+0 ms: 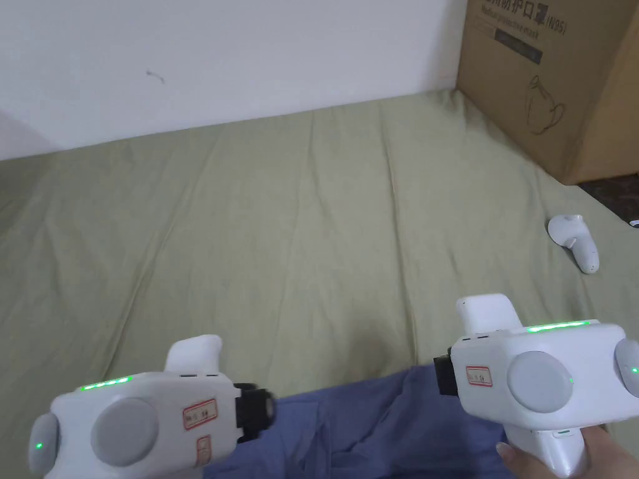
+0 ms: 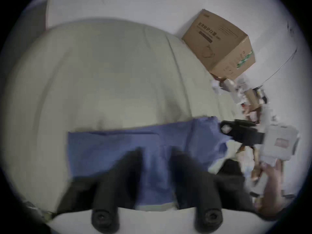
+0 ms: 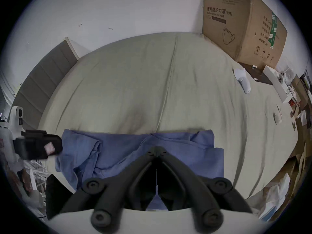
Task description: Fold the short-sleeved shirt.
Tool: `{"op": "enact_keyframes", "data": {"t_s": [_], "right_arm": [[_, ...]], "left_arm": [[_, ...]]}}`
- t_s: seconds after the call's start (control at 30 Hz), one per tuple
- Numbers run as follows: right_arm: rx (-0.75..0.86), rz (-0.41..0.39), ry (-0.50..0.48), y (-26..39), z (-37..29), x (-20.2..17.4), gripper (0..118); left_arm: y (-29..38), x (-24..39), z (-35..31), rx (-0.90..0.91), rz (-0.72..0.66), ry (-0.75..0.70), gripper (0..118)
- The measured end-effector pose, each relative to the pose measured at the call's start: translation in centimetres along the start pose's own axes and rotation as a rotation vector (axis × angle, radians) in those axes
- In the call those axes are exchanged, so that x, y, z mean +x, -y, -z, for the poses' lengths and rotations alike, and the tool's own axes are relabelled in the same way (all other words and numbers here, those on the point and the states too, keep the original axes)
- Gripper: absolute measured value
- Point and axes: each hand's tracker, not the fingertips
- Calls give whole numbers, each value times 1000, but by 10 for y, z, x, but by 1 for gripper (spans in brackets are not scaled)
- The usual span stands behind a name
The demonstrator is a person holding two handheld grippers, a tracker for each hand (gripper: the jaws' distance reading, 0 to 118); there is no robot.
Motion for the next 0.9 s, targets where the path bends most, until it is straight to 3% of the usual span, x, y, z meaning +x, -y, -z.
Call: {"op": "enact_keyframes", "data": {"t_s": [0.03,0.33,0.4,0.57,0.7,0.73,0.77,0.83,0.87,0.9], "right_arm": [[8,2,-2,0,-2,0,0],[2,7,-7,6,-3,6,0],[-2,3,-8,9,-3,5,0],[-22,-2,-17,14,-3,2,0],[-13,-10,-20,13,-8,1,0],[-12,-9,-20,12,-9,1,0],[-9,-8,-19,11,-10,1,0],[-6,-9,-16,10,-11,1,0],[-5,-10,-15,9,-11,0,0],[-4,-11,-13,9,-11,0,0]], "left_arm": [[1,-2,-2,-4,22,-68,1],[36,9,107,-330,-42,222,1],[40,9,123,-325,-114,373,1],[45,-10,107,-279,-278,434,1],[42,-50,43,-132,-370,608,2],[41,-66,28,-91,-390,643,9],[41,-83,16,-64,-410,671,32],[45,-117,-4,-35,-443,698,95],[49,-135,-8,-43,-433,666,112],[53,-149,-8,-45,-438,623,118]]}}
